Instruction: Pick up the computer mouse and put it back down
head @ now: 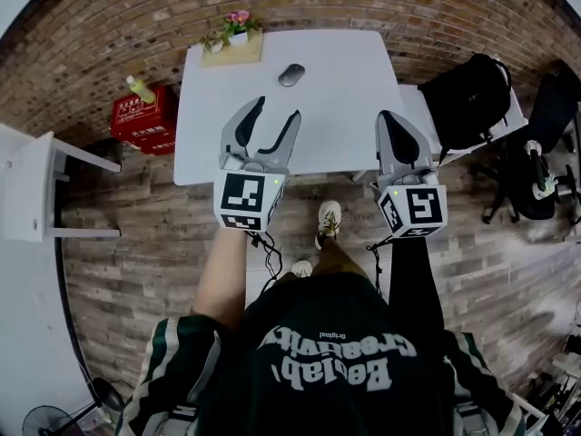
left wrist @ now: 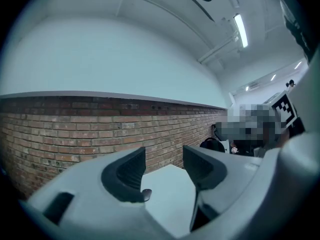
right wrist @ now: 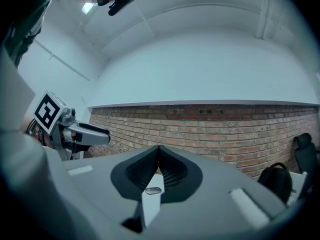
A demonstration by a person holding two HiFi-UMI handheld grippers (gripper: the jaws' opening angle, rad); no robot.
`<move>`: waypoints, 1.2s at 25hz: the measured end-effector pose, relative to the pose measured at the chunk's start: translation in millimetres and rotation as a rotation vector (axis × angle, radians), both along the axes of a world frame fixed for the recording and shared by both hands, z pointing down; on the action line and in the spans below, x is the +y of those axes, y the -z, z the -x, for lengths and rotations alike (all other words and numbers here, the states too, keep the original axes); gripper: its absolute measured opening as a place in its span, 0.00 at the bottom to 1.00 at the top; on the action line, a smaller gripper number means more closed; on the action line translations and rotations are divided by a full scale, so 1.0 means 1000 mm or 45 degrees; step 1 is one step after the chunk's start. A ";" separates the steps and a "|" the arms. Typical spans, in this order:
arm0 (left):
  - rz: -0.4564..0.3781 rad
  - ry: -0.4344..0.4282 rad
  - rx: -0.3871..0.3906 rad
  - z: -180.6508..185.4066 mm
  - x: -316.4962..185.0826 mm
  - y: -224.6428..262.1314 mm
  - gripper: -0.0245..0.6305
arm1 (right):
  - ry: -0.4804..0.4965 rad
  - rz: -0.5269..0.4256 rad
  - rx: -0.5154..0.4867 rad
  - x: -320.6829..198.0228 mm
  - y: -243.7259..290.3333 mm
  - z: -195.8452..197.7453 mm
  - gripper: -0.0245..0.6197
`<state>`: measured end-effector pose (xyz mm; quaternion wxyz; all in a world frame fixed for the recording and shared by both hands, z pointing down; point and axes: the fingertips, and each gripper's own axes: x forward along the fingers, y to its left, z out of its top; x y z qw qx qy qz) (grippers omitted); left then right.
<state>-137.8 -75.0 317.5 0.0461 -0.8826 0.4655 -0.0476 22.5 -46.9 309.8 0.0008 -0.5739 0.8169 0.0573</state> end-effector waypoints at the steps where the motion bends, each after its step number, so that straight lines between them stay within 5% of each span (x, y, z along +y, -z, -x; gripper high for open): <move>1: 0.003 0.003 -0.001 -0.003 -0.007 0.000 0.40 | 0.007 0.000 -0.002 -0.007 -0.001 -0.002 0.06; 30: 0.055 0.150 -0.091 -0.069 -0.234 -0.015 0.48 | 0.231 -0.026 -0.094 -0.272 -0.004 -0.064 0.06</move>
